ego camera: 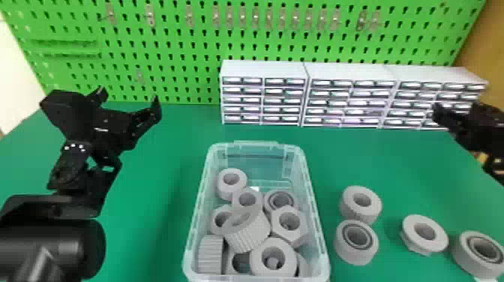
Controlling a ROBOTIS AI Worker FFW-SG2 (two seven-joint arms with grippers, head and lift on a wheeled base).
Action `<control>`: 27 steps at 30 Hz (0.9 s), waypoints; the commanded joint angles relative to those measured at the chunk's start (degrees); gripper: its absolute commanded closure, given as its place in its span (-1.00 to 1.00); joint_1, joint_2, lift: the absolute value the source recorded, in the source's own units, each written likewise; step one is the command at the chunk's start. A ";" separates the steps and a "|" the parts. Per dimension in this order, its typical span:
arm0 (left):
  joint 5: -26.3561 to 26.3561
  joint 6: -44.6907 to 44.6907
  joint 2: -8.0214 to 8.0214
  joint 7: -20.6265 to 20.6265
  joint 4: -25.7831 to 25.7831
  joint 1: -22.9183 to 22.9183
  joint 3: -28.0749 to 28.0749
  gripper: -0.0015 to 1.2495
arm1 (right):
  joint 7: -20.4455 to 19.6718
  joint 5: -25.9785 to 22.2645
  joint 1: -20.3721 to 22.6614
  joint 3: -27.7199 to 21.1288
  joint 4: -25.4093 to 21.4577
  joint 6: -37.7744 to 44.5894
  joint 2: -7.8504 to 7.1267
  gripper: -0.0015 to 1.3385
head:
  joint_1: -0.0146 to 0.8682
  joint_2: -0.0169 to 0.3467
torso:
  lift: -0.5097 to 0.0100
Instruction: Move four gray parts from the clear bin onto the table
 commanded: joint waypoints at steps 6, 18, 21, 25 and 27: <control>0.00 0.12 0.00 -0.02 0.00 -0.13 -0.04 -0.80 | 0.00 0.00 -0.09 0.00 0.00 0.00 -0.04 -0.23 | 0.57 -0.72 | 0.77; 0.00 0.12 0.00 0.07 0.00 -0.13 0.05 -0.80 | 0.00 0.09 -0.18 0.09 0.00 0.00 -0.04 -0.23 | 0.57 -0.72 | 0.77; 0.00 0.12 0.00 -0.02 0.00 -0.22 0.05 -0.80 | 0.00 0.09 -0.27 0.09 0.00 0.00 -0.04 -0.23 | 0.57 -0.72 | 0.77; 0.00 0.12 0.00 0.07 0.00 -0.22 0.14 -0.80 | 0.00 0.09 -0.18 0.09 0.00 0.00 -0.04 -0.23 | 0.57 -0.72 | 0.77; 0.00 0.12 0.00 0.07 0.00 -0.22 0.14 -0.80 | 0.00 0.09 -0.18 0.09 0.00 0.00 -0.04 -0.23 | 0.57 -0.72 | 0.77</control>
